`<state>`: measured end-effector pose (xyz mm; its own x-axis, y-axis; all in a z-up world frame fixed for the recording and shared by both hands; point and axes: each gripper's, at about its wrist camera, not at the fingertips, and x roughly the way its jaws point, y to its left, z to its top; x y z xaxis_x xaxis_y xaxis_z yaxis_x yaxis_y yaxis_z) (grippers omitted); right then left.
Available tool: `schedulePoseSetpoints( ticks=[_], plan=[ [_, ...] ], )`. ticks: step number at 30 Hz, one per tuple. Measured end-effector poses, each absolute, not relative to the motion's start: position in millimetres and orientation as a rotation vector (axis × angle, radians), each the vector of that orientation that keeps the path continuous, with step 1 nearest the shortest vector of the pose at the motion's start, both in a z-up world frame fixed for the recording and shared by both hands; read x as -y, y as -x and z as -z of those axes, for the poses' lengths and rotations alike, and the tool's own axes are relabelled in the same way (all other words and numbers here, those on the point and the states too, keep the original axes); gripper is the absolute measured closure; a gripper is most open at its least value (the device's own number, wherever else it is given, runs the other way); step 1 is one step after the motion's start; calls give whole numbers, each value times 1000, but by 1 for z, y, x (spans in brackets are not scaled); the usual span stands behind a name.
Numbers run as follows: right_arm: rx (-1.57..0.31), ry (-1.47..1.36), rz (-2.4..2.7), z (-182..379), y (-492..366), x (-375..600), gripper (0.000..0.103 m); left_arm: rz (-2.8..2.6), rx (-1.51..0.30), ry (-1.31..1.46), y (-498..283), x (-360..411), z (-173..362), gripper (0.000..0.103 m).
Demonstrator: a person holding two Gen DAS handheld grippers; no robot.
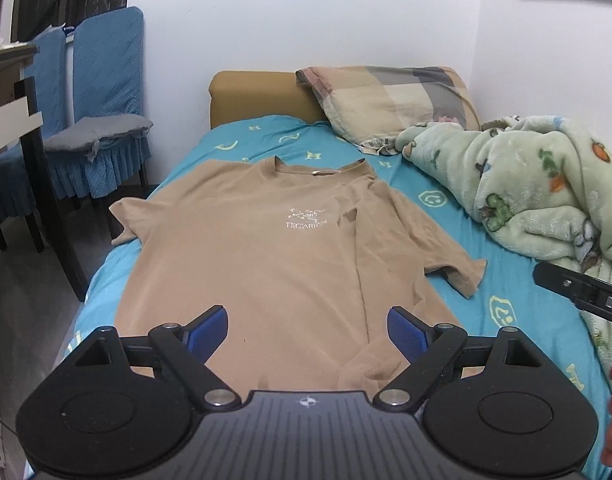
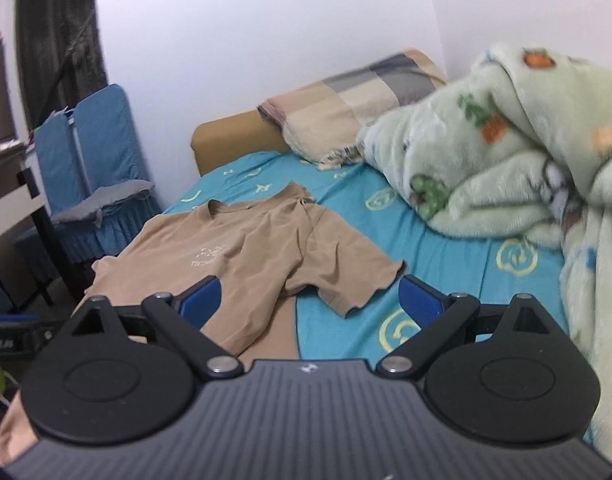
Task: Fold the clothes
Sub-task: 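Release the hem with the left gripper and hold both grippers above the shirt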
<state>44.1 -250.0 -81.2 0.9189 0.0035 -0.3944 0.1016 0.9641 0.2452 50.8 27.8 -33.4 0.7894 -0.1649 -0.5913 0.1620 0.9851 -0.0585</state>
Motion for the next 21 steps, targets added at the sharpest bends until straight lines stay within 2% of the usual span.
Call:
schedulePoseSetpoints(
  ticks=[8,9,10,11,21],
  plan=[
    [-439,-358,49,93,-58,256,7,183,-656,52,-49,-34,31,12],
    [-438,-366,41,94,-60,257,10,180,-660,51,-51,-33,32,12],
    [-443,-376,38,96,-63,259,22,178,-663,52,-51,-32,33,12],
    [-452,-395,38,98,-67,263,28,175,-667,52,-52,-31,34,12],
    [-533,-701,75,156,-131,318,27,136,-747,134,-72,-31,52,12]
  ],
)
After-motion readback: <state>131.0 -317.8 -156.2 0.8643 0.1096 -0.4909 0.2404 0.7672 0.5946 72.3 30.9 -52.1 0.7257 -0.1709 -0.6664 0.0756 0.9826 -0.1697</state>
